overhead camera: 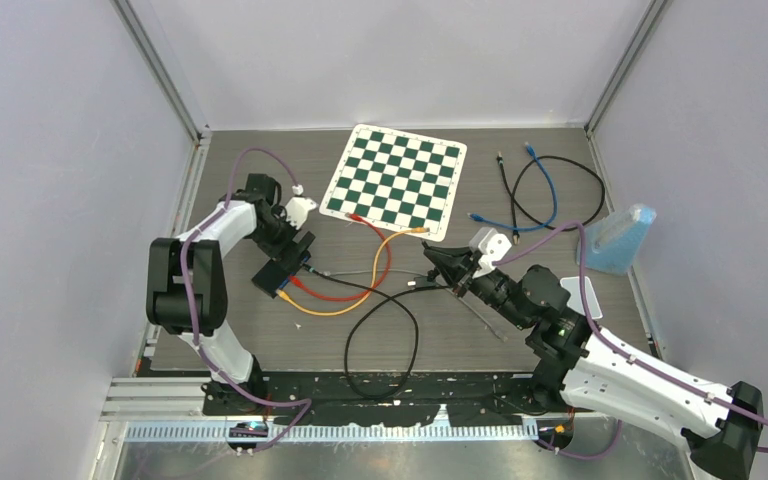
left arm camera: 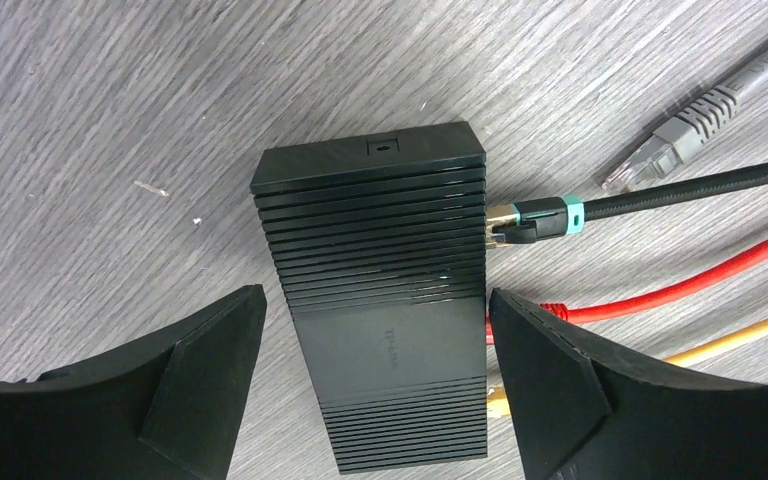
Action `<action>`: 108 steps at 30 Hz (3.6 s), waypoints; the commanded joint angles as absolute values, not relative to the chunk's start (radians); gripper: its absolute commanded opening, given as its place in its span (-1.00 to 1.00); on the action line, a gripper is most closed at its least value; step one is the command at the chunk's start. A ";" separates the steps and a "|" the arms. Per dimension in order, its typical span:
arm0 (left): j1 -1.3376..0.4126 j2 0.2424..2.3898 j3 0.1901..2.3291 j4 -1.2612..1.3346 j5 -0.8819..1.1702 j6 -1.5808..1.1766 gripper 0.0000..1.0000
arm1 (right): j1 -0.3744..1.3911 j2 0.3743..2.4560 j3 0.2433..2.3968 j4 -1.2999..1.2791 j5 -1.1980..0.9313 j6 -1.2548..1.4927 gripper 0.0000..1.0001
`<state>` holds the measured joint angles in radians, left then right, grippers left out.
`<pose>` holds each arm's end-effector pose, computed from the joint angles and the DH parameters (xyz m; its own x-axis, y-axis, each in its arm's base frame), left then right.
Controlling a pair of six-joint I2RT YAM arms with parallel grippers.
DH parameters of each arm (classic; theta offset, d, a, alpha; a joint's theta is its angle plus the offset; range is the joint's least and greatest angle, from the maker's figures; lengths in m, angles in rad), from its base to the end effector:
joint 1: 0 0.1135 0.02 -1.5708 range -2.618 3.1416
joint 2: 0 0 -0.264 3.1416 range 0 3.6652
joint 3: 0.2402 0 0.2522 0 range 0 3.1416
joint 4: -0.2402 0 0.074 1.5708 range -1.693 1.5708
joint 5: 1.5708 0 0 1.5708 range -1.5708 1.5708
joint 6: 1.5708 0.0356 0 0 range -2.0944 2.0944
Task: Insert the plug into the switch port
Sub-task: Move the switch port to the center of the board.
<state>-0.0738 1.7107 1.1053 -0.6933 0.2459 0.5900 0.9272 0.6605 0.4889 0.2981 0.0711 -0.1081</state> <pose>0.3200 -0.0324 0.1803 -0.7221 0.5945 -0.3538 0.6481 0.7602 -0.0453 0.1051 0.1359 0.3066 0.1568 0.0297 -0.9872 -0.7430 0.6620 -0.0981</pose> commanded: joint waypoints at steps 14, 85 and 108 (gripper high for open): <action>-0.114 1.705 1.133 -0.716 0.270 0.683 0.09 | 0.925 0.615 0.533 0.309 0.095 -0.117 -0.90; -0.345 1.601 1.102 -0.744 0.382 1.327 0.99 | 0.923 0.453 0.764 -0.177 0.525 0.000 -0.90; -0.268 1.230 1.263 -0.542 -0.050 0.163 0.99 | 0.865 0.791 0.901 0.032 0.456 -0.251 -0.90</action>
<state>-0.3252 1.1595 1.1755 -0.4892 0.1211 0.4835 0.9051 0.7162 0.8528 -0.1226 0.5213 -0.1516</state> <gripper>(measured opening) 0.994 0.091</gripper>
